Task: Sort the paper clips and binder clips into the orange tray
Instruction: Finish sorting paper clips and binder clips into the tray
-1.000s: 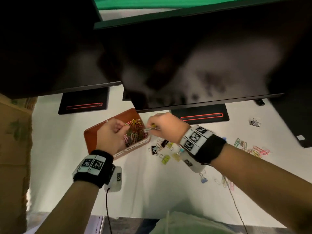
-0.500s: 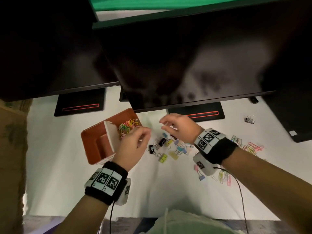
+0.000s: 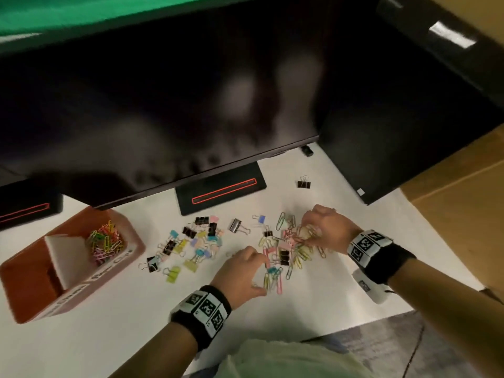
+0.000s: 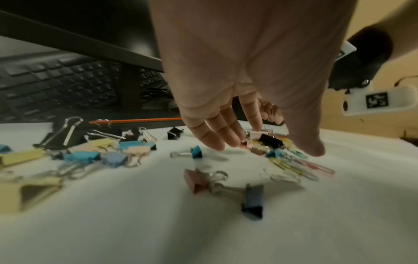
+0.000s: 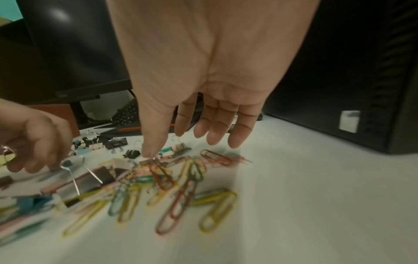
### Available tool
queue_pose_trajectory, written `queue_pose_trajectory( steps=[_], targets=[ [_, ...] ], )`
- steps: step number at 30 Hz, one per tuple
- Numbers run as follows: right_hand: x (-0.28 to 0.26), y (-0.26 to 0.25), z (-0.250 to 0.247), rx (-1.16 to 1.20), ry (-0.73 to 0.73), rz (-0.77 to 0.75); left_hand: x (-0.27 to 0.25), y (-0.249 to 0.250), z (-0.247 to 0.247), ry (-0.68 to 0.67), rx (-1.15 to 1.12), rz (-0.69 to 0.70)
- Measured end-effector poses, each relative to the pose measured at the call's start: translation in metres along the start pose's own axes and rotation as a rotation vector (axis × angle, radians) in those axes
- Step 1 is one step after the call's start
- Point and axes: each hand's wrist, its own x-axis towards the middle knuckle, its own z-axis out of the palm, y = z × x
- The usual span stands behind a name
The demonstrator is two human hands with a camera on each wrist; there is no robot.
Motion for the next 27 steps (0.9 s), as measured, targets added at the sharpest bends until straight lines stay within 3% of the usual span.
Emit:
queue_pose_trajectory(
  steps=[5, 12, 16, 21, 27],
  targets=[
    [-0.003, 0.033, 0.007, 0.047, -0.082, -0.009, 0.018, 0.003, 0.017, -0.032, 0.039, -0.055],
    [0.011, 0.027, 0.019, 0.093, -0.068, -0.114, 0.034, 0.003, 0.012, 0.235, -0.127, -0.180],
    [0.016, 0.027, 0.015, -0.005, 0.041, -0.132, 0.040, 0.004, 0.003, 0.328, -0.227, -0.282],
    [0.018, 0.025, 0.024, -0.037, 0.010, -0.108, 0.054, 0.012, 0.007, 0.296, -0.237, -0.358],
    [0.032, 0.010, 0.026, 0.114, -0.023, -0.124, 0.065, 0.016, 0.007, 0.303, -0.309, -0.356]
  ],
)
